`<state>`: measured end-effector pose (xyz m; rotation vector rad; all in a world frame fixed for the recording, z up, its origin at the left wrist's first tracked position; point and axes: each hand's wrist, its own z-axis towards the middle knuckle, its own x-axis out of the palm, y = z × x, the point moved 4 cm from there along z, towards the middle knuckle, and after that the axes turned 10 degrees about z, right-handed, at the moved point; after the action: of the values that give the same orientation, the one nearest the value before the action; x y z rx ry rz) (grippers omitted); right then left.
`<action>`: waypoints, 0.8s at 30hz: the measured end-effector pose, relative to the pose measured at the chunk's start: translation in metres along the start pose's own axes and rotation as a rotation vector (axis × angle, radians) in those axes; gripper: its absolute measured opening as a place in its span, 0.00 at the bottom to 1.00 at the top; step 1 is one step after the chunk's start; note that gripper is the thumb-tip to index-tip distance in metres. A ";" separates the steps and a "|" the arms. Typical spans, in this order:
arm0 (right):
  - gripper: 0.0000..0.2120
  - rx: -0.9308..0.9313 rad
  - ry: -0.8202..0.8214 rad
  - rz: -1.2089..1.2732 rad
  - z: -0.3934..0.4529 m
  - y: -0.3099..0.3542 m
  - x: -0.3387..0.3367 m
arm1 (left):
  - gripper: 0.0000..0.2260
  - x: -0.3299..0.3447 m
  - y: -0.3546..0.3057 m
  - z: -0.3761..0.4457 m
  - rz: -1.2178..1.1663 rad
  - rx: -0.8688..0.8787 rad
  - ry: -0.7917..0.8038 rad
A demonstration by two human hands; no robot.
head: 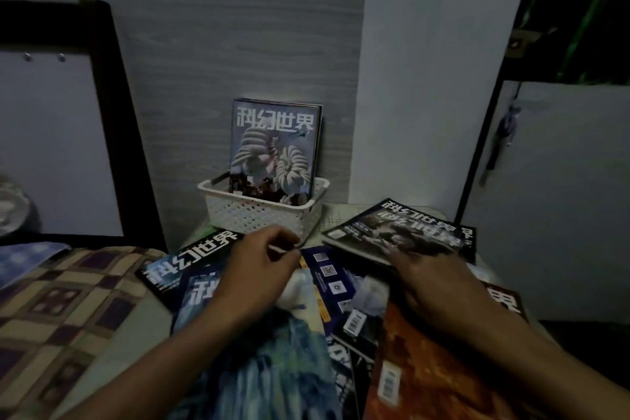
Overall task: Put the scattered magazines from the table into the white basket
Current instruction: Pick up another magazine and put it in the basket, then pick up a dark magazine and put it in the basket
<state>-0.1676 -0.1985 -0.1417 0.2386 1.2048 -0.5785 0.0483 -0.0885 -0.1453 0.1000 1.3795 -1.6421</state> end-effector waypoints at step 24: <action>0.13 0.356 -0.448 1.507 0.000 0.038 -0.090 | 0.13 -0.068 -0.030 -0.034 -0.766 0.045 0.058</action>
<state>-0.1681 -0.1403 -0.0633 1.1154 0.2411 0.4884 0.0482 -0.0237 -0.0957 -0.4065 1.5239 -2.3031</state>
